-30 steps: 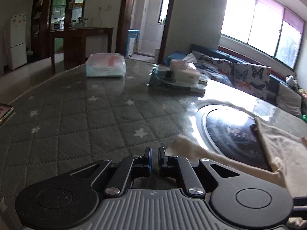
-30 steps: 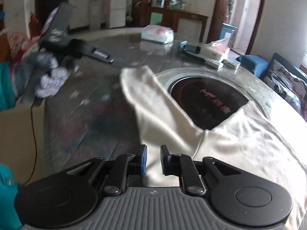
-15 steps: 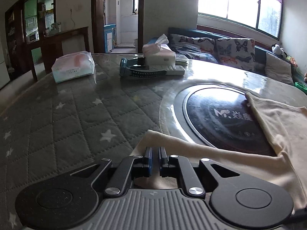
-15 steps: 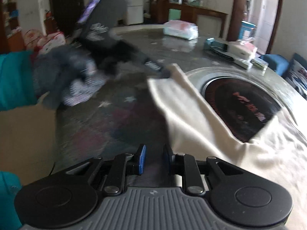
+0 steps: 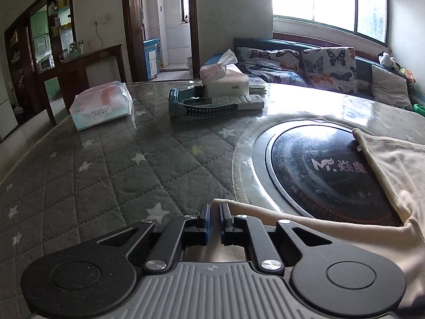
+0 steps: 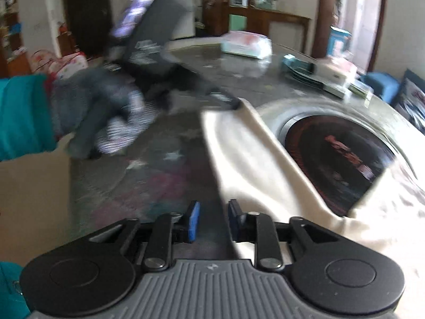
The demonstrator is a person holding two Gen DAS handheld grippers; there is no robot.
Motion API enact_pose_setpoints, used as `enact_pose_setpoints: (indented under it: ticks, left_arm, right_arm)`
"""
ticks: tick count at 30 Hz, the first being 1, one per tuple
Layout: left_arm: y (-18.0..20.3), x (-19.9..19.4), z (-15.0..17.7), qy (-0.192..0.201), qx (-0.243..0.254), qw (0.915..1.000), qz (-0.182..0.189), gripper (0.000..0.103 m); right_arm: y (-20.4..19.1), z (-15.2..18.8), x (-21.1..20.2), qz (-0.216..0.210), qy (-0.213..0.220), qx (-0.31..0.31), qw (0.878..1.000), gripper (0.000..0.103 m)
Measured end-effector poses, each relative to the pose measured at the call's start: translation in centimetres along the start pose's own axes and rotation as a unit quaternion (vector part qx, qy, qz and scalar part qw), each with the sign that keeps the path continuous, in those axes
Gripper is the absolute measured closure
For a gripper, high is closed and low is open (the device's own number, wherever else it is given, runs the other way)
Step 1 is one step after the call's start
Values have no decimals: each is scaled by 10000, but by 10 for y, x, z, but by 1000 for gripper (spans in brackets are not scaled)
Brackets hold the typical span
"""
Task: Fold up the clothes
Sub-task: 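Pull the shirt body across the cooktop with the left gripper while the right gripper holds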
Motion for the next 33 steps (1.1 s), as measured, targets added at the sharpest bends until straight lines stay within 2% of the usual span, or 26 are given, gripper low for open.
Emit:
enact_pose_setpoints:
  ticks: [3,7,8,11,14,19,23,24,27,33]
  left_arm:
    - [-9,-9,-4,79,-317,9995,49,90]
    - [-21,-28,-3,153,-712,9973,88,86]
    - [-22,-32,-1,156,-769,9969,77,82]
    - [-26,-41,9,128,-987,9950,-50,64]
    - [-25,-42,17,-4,-1119,9936,-136,63]
    - [-23,-37,23,-100,-1297,9911,-299,64]
    - [-20,-34,21,-117,-1358,9902,-290,69]
    - [-19,-32,21,-91,-1320,9907,-331,77]
    - [-20,-28,17,-70,-1400,9897,-277,94]
    - [-9,-46,-5,277,-1431,9893,104,98]
  right_arm:
    - [-11,-3,-6,13,68,-185,9998,77]
    - [-5,0,-32,264,179,-120,9994,77]
    - [-2,2,-39,355,182,-78,9992,76]
    - [4,8,-54,660,86,20,9978,76]
    - [10,19,-63,859,-59,154,9962,76]
    - [14,37,-59,794,-272,327,9959,76]
    - [4,46,-56,704,-321,306,9965,76]
    - [2,48,-56,685,-327,305,9966,76]
    - [-1,49,-52,682,-319,325,9966,76]
    - [1,50,-59,782,-203,465,9956,76]
Point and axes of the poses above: each gripper's, at about its wrist camera, not at the fingertips, and x roughly the way its jaws point, y to its right, z to its underside, the point moved 2 cm from there along x, roughly the way its jaws point, and after that the axes turned 15 degrees about -x, right-handed, at the moved point
